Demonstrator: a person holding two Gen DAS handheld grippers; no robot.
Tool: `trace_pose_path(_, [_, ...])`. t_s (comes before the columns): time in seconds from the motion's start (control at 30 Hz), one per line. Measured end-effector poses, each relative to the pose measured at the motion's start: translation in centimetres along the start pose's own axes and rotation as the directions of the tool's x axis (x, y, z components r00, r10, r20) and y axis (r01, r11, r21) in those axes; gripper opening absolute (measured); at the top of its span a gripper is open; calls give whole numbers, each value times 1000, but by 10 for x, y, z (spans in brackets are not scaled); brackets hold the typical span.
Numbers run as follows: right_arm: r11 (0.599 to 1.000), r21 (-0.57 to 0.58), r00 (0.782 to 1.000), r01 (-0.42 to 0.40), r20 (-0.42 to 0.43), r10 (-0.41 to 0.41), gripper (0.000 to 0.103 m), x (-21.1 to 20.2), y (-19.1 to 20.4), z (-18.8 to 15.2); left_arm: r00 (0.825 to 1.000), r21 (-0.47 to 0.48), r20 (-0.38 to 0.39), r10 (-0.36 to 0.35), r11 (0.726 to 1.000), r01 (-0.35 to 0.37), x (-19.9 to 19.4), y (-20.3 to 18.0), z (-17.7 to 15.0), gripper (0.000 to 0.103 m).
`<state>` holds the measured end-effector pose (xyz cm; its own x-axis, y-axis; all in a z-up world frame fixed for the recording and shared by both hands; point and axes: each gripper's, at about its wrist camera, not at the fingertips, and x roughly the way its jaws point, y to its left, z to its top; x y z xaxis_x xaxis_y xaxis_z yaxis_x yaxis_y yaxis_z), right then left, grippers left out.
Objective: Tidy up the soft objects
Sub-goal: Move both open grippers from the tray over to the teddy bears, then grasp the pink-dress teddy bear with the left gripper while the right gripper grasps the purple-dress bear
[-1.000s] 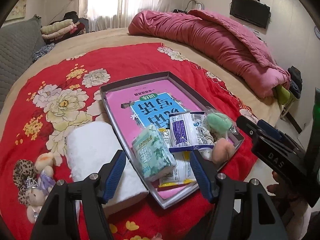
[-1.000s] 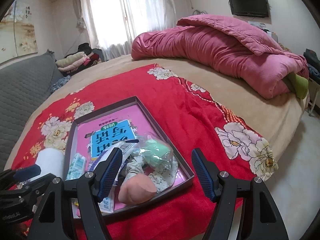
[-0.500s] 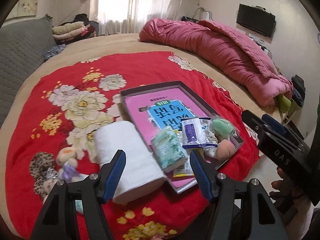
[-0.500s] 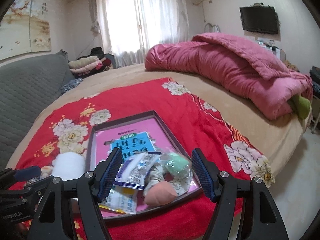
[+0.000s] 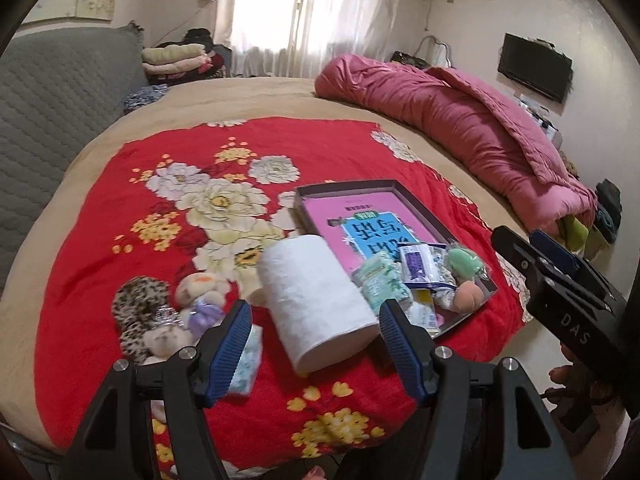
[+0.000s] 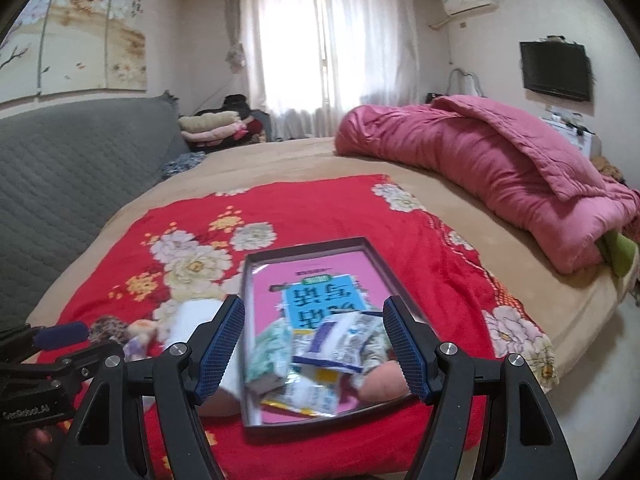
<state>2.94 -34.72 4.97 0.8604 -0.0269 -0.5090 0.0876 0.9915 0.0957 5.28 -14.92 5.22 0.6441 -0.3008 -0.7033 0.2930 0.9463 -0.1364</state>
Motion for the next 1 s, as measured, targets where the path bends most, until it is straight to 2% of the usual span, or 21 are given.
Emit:
trace_pose_path(0.2, [999, -33, 999, -37, -4, 37, 73, -9, 24, -1, 1000, -39, 22, 11, 999, -10, -14, 22, -6, 66])
trace_pose_path(0.57, [979, -155, 991, -134, -46, 128, 73, -18, 77, -15, 998, -128, 9, 60, 990, -58, -30, 73, -30, 66])
trace_pose_path(0.87, [953, -226, 979, -204, -79, 190, 73, -23, 114, -24, 994, -197, -48, 97, 975, -105, -29, 115, -55, 66])
trace_pose_path(1.0, [941, -250, 973, -228, -97, 210, 73, -22, 125, -29, 992, -241, -89, 87, 965, -106, -22, 131, -66, 66])
